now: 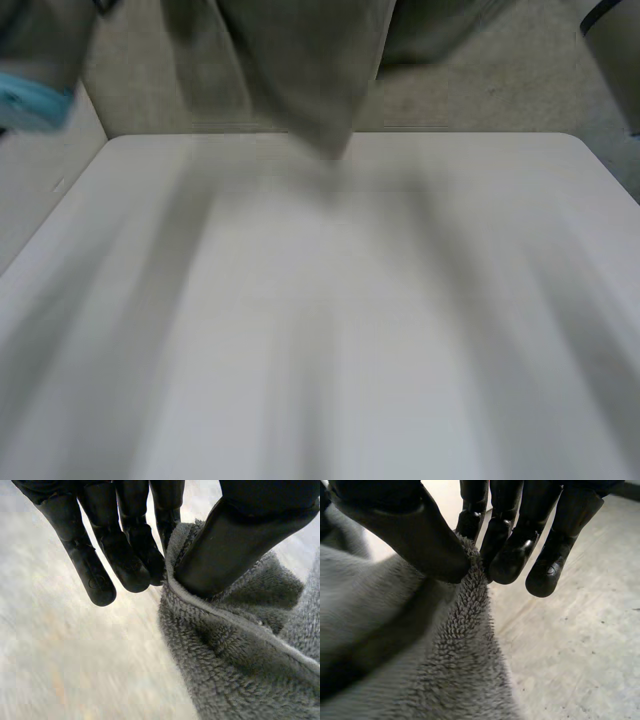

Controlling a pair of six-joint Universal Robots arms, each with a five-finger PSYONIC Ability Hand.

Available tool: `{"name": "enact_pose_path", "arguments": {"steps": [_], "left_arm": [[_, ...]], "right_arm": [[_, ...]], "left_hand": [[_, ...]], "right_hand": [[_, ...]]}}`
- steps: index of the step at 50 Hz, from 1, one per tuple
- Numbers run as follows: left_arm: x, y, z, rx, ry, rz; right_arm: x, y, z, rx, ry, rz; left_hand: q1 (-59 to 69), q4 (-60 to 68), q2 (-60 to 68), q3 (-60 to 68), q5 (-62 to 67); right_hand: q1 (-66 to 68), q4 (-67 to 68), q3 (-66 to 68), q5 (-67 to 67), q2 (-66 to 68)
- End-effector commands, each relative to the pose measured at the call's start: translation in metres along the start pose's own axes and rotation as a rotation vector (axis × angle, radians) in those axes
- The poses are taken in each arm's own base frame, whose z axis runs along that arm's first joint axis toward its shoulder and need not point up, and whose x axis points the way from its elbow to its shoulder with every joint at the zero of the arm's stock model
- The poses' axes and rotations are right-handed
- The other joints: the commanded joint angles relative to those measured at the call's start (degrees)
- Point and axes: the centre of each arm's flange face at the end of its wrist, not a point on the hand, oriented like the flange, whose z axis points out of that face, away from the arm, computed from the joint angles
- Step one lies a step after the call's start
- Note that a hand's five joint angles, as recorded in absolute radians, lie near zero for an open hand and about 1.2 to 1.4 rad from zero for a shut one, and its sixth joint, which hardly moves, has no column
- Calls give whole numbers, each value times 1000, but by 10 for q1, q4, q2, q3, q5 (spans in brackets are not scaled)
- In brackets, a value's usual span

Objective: Fold the towel.

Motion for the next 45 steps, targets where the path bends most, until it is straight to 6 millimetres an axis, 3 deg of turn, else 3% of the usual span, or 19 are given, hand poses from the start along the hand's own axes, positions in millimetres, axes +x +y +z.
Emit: {"name": "enact_pose_path", "arguments": {"steps": [1, 3, 4, 5, 6, 7, 9, 10, 12, 15, 17, 18, 20, 26, 31, 34, 41, 44, 45], "left_arm": [[-23, 20, -9, -71, -32, -54], [-26, 60, -28, -210, -37, -55], [-26, 79, -40, -278, -32, -57], [-26, 79, -40, -279, -32, -58], [-23, 98, -52, -340, -13, -65], [-23, 98, -52, -340, -13, -65], [-10, 134, -81, -463, 59, -92], [-10, 134, -82, -464, 60, -92], [3, 164, -115, -580, 134, -121], [9, 176, -131, -628, 168, -125], [18, 191, -161, -710, 217, -118], [19, 192, -161, -710, 217, -118], [26, 197, -183, -770, 253, -97], [35, 195, -202, -811, 289, -84], [33, 172, -210, -793, 286, -78], [33, 161, -213, -779, 284, -75], [38, 134, -221, -738, 314, -93], [48, 126, -228, -731, 352, -126], [48, 126, -228, -731, 352, -126]], "right_arm": [[-22, 33, -32, -239, -102, 30], [-50, 64, -61, -391, -247, -36], [-51, 64, -61, -392, -248, -36], [-61, 78, -78, -464, -309, -80], [-72, 92, -97, -534, -369, -115], [-72, 92, -98, -535, -370, -116], [-92, 112, -136, -642, -478, -145], [-92, 112, -136, -643, -479, -145], [-107, 128, -171, -728, -548, -134], [-114, 135, -187, -767, -575, -117], [-127, 141, -213, -823, -626, -96], [-127, 141, -213, -823, -626, -96], [-134, 140, -233, -858, -671, -103], [-135, 139, -250, -890, -716, -134], [-109, 123, -246, -892, -643, -175], [-83, 111, -248, -904, -586, -168], [-62, 88, -259, -908, -582, -107], [-54, 64, -265, -868, -605, -76], [-54, 64, -265, -868, -605, -76]], "left_hand": [[79, 23, 33, 30, 53], [79, 23, 33, 30, 53], [79, 23, 33, 30, 53], [79, 23, 33, 30, 53], [79, 23, 33, 30, 53], [79, 23, 33, 30, 53], [79, 23, 33, 30, 53], [79, 23, 33, 30, 53], [79, 23, 33, 30, 53], [78, 22, 32, 29, 51], [73, 17, 27, 24, 46], [73, 17, 27, 24, 46], [73, 17, 27, 24, 46], [73, 17, 27, 24, 46], [74, 18, 28, 26, 48], [74, 18, 28, 26, 48], [73, 17, 27, 24, 46], [71, 15, 25, 22, 45], [71, 15, 25, 22, 45]], "right_hand": [[40, 36, 34, 37, 53], [40, 36, 34, 37, 53], [40, 36, 34, 37, 53], [40, 36, 34, 37, 53], [40, 36, 34, 37, 53], [40, 36, 34, 37, 53], [40, 36, 34, 37, 53], [40, 36, 34, 37, 53], [40, 36, 34, 37, 53], [40, 36, 34, 37, 53], [40, 36, 34, 37, 53], [40, 36, 34, 37, 53], [40, 36, 34, 37, 53], [40, 36, 34, 37, 53], [40, 36, 34, 37, 53], [40, 36, 34, 37, 53], [40, 36, 34, 37, 53], [40, 36, 34, 37, 53], [40, 36, 34, 37, 53]]}}
